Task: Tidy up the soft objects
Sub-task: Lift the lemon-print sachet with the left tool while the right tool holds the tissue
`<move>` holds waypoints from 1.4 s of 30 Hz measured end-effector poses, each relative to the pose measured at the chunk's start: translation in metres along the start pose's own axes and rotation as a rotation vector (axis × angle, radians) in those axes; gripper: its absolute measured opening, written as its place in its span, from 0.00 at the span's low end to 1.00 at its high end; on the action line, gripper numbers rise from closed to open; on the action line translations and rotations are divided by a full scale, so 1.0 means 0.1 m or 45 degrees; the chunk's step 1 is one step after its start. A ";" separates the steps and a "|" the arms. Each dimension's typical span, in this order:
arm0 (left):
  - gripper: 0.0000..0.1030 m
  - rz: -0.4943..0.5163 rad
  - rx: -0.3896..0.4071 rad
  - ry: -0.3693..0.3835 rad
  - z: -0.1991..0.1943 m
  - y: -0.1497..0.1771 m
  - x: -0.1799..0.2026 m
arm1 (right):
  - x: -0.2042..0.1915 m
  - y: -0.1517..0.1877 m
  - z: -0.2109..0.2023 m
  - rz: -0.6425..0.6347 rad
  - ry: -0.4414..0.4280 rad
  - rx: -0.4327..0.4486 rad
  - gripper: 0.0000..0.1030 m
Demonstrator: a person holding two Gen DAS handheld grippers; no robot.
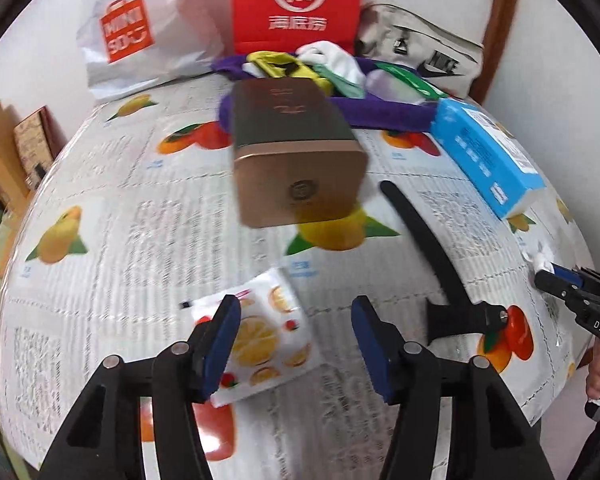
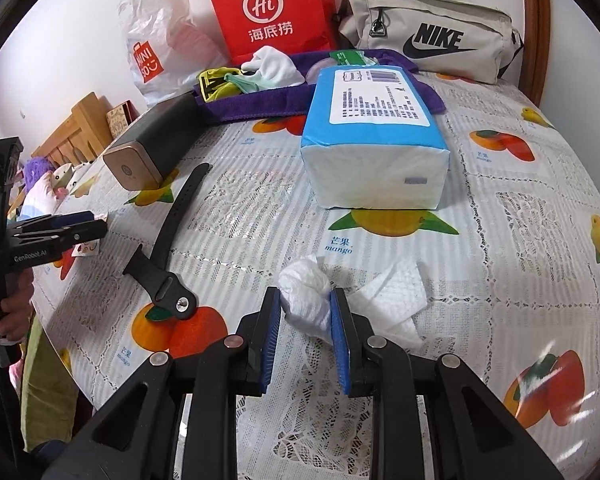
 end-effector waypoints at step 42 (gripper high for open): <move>0.07 0.011 0.162 0.025 -0.30 -0.28 0.21 | 0.07 -0.39 -0.48 -0.013 -0.006 0.155 0.24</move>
Point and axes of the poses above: each gripper's, at about its wrist camera, not at the fingertips, and z roughly the way its jaws point, x to its right, y to its underside, the point moved 7 cm from there along z, roughly the way its jaws point, and after that the axes turned 14 degrees about y, right-handed, at the moved point
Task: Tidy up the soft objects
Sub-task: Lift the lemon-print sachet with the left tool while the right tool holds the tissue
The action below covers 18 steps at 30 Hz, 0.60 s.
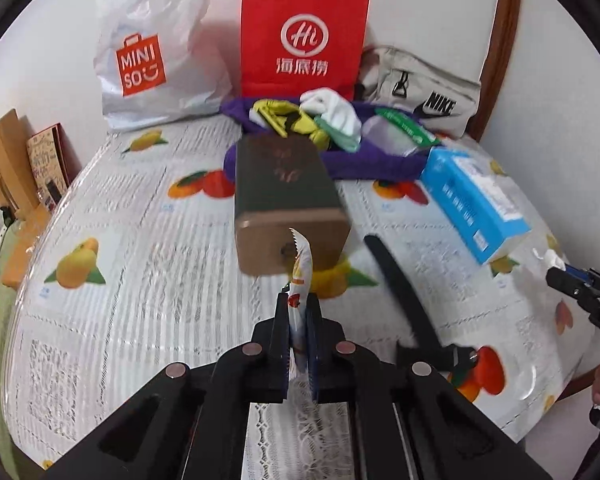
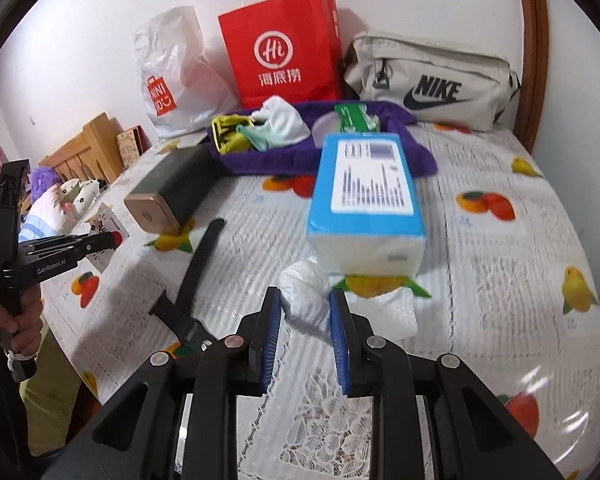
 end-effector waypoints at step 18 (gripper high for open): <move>0.07 0.029 0.139 0.012 -0.25 -0.81 0.18 | -0.09 -0.88 -0.17 -0.041 -0.034 0.159 0.24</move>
Point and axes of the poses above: each gripper's, at about its wrist camera, not at the fingertips, and z roughly the way its jaws point, x to its right, y to its underside, the point moved 7 cm from there along z, roughly the way its jaws point, and after that the axes turned 14 degrees about y, right-handed, at the moved point
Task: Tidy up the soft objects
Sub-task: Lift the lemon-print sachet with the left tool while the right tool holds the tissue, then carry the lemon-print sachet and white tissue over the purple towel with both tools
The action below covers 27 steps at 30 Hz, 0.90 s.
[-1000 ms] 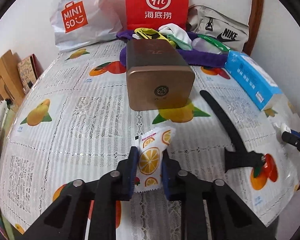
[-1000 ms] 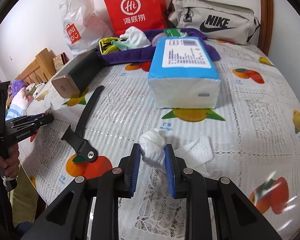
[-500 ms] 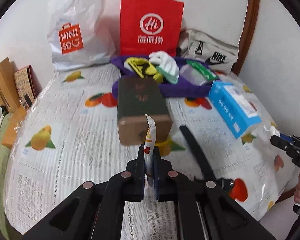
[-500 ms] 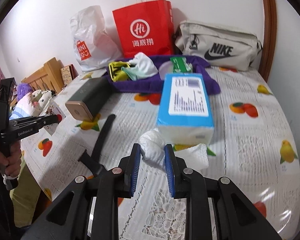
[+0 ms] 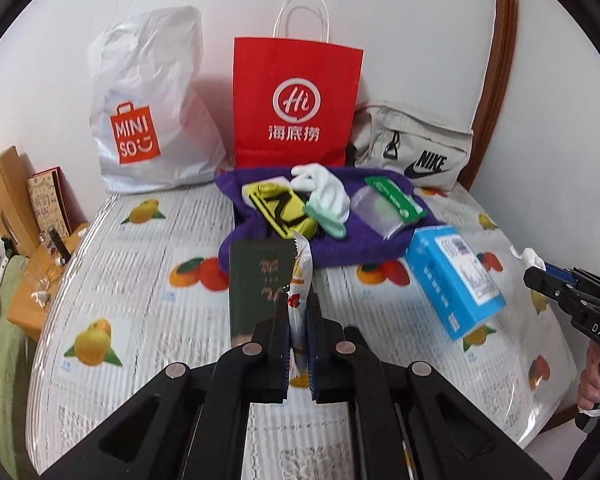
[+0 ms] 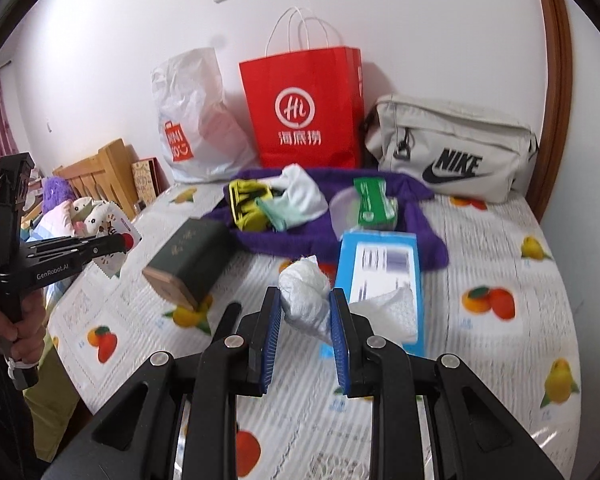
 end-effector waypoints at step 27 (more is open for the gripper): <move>0.07 -0.030 0.004 -0.053 0.48 -0.65 -0.20 | 0.04 -0.71 0.65 -0.002 0.002 -0.005 0.24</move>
Point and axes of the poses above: each gripper's, at about its wrist camera, not at the fingertips, and z roughly the way its jaws point, x to its right, y to its underside, the point moved 7 cm from there along z, roughly the way its jaws point, and after that the axes turned 14 degrees about y, right-handed, at the moved point
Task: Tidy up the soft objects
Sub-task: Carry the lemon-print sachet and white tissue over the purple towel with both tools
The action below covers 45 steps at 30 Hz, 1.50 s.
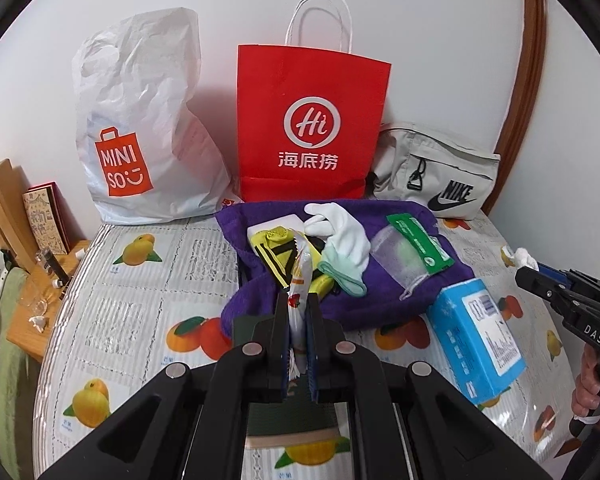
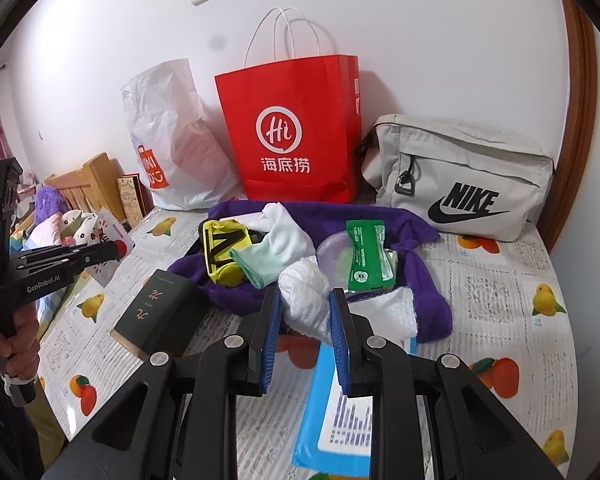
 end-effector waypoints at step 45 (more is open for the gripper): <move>0.08 -0.175 -0.244 0.273 1.66 -0.44 -0.14 | 0.22 -0.38 1.75 -0.029 0.031 -0.223 0.25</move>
Point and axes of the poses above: each gripper's, at about its wrist camera, not at the fingertips, and z roughly the way its jaws point, x to its right, y to its underside, the point moved 7 cm from there along z, roughly the way its jaws point, and after that the axes turned 14 degrees about y, right-handed, at the moved point
